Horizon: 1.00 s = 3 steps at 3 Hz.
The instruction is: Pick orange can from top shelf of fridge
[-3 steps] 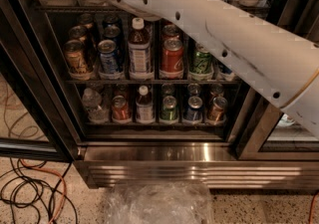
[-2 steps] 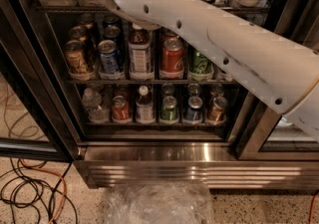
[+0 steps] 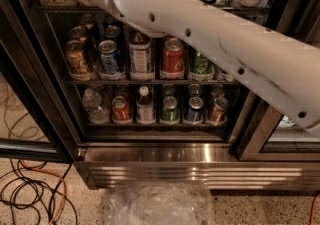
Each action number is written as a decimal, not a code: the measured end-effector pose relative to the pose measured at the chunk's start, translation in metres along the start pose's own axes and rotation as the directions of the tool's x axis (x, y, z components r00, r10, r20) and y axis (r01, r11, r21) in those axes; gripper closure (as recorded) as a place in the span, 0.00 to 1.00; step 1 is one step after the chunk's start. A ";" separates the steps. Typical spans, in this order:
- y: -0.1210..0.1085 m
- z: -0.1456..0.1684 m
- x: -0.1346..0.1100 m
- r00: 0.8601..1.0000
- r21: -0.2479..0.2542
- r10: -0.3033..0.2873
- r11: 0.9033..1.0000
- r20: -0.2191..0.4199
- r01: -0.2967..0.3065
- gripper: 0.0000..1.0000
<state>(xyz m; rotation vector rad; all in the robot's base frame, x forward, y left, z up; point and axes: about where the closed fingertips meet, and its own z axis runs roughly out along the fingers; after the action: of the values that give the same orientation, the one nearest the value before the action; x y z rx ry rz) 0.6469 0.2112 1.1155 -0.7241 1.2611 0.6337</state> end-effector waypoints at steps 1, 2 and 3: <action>0.012 -0.024 0.001 0.999 -0.007 -0.027 1.000 -0.037 0.026 1.00; 0.025 -0.047 -0.002 0.994 -0.014 -0.068 0.998 -0.081 0.067 1.00; 0.035 -0.070 -0.010 0.989 -0.021 -0.102 0.995 -0.108 0.100 1.00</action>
Offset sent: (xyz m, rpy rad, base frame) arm -0.0772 -0.0385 -0.0126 -0.1805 -0.0058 -0.0278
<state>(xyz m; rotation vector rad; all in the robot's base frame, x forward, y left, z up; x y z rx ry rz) 0.5759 0.1783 1.1102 -0.8391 1.3121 0.5271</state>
